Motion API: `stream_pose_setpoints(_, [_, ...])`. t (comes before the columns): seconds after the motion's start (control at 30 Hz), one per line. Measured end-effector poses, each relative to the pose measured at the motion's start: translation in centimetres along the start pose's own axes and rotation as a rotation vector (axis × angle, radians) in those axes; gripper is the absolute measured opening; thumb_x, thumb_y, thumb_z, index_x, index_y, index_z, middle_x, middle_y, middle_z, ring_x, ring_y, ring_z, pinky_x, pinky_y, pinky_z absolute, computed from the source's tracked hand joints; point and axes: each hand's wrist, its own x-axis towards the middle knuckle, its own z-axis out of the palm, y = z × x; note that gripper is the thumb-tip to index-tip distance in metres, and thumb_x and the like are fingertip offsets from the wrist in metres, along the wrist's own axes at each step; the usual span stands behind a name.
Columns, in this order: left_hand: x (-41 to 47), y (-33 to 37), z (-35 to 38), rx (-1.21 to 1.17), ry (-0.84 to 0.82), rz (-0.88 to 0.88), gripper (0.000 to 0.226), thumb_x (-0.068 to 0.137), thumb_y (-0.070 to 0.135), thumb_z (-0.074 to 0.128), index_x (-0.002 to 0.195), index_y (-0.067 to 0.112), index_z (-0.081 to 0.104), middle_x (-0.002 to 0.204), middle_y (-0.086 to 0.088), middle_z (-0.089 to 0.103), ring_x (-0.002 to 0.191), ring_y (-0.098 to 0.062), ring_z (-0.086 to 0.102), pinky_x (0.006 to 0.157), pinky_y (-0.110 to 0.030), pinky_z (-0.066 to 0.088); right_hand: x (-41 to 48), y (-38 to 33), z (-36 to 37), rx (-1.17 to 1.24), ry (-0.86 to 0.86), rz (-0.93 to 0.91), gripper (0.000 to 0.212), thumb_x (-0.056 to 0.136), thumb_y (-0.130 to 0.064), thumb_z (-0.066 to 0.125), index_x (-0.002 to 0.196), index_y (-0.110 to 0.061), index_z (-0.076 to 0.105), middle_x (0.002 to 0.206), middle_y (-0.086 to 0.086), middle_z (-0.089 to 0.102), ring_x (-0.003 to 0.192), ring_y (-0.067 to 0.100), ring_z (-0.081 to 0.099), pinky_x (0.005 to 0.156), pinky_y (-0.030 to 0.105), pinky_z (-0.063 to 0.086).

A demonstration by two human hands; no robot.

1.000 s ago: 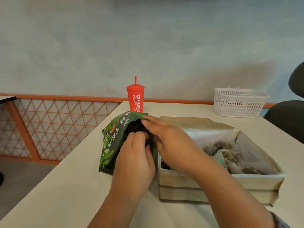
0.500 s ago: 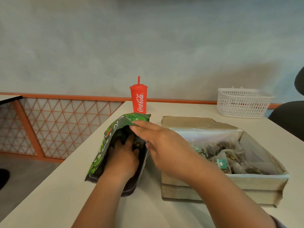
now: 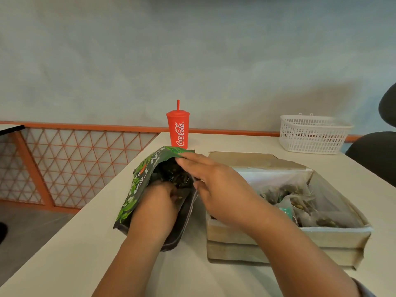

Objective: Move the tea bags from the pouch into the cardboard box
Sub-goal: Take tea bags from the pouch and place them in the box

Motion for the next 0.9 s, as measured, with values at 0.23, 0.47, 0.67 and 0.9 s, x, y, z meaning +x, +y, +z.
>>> stream_pose_setpoints(0.23, [-1.6,0.5,-1.6,-0.211,0.213,0.235,0.034,0.072,-0.006,0.070,0.101,0.011,0.071,0.083,-0.004,0.070,0.073,-0.021,0.066,0.069,-0.019,0.043,0.2,1.3,0.3,0.096,0.005,0.052,0.057,0.092,0.003,0.042,0.141,-0.026,0.036,0.150,-0.012,0.028,0.137,0.007,0.026,0.107,0.013,0.019])
stream_pose_setpoints(0.47, [-2.2,1.1,-3.3,-0.687,0.373,0.308,0.029,0.075,0.013,0.062,0.094,0.036,0.063,0.085,0.027,0.062,0.086,0.008,0.059,0.075,-0.003,0.043,-0.1,1.5,0.4,0.301,-0.063,0.077,0.050,0.086,-0.004,0.051,0.132,-0.024,0.050,0.137,-0.006,0.045,0.123,0.011,0.042,0.104,0.032,0.040])
stream_pose_setpoints(0.67, [-2.5,1.4,-3.6,-0.948,0.353,0.224,0.021,0.072,0.033,0.061,0.082,0.051,0.066,0.082,0.026,0.065,0.079,0.002,0.063,0.066,-0.005,0.047,-0.3,1.1,-0.2,0.408,-0.066,0.094,0.022,0.082,-0.019,0.065,0.104,-0.023,0.067,0.106,-0.005,0.060,0.096,0.008,0.055,0.085,0.030,0.051])
stream_pose_setpoints(0.9, [-2.5,1.3,-3.7,-1.053,0.441,0.167,0.016,0.071,0.030,0.065,0.077,0.045,0.067,0.077,0.019,0.066,0.071,0.000,0.060,0.062,-0.006,0.045,-0.4,0.7,-0.6,0.464,-0.096,0.139,0.038,0.078,-0.026,0.072,0.113,-0.033,0.058,0.098,-0.014,0.057,0.080,0.006,0.059,0.068,0.017,0.049])
